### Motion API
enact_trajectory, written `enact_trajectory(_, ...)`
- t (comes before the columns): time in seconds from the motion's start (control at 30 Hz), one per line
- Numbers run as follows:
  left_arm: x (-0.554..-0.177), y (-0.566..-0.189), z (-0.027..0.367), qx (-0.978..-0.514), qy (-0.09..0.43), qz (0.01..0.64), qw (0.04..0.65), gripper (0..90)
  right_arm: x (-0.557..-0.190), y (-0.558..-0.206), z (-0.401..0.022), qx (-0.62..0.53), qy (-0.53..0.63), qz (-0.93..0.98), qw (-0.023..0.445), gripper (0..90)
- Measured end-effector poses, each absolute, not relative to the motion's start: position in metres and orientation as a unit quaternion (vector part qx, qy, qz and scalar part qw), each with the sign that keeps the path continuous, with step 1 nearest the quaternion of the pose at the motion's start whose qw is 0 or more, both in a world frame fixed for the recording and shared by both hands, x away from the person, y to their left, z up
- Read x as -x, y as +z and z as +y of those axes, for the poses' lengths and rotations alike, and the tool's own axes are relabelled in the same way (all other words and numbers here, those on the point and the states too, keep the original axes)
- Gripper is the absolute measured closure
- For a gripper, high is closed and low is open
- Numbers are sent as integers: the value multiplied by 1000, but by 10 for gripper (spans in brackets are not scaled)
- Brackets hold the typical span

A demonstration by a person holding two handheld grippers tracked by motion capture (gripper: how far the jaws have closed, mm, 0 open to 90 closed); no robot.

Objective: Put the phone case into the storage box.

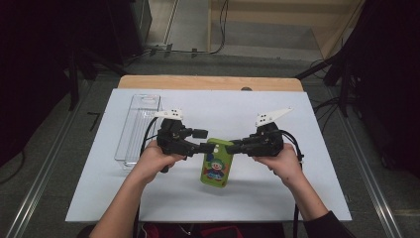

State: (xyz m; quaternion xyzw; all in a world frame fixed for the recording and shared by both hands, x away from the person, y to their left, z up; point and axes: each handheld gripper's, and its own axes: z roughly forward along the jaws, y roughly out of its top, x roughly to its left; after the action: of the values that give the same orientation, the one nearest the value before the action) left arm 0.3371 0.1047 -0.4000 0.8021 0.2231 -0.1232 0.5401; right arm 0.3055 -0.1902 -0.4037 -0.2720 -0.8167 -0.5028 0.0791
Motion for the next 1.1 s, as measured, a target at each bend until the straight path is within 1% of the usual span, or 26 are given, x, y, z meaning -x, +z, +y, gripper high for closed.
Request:
enact_trajectory(0.17, -335, -398, 105, -805, -112, 226, 537, 266, -306, -402, -193, 292, -504, -809, 74, 749)
enact_trajectory(0.3, -333, -397, 104, -813, -89, 230, 527, 266, -305, -399, -196, 309, -502, -806, 62, 749)
enact_trajectory(0.4, -332, -396, 103, -816, -74, 238, 521, 232, -305, -397, -197, 319, -500, -803, 59, 749)
enact_trajectory(0.63, -330, -396, 100, -822, -53, 243, 513, 232, -304, -396, -198, 344, -489, -801, 44, 749)
enact_trajectory(0.93, -327, -393, 102, -809, -39, 269, 520, 233, -302, -394, -199, 377, -483, -791, 17, 749)
enact_trajectory(1.1, -325, -392, 101, -811, -13, 278, 515, 234, -300, -391, -199, 395, -488, -778, 5, 749)
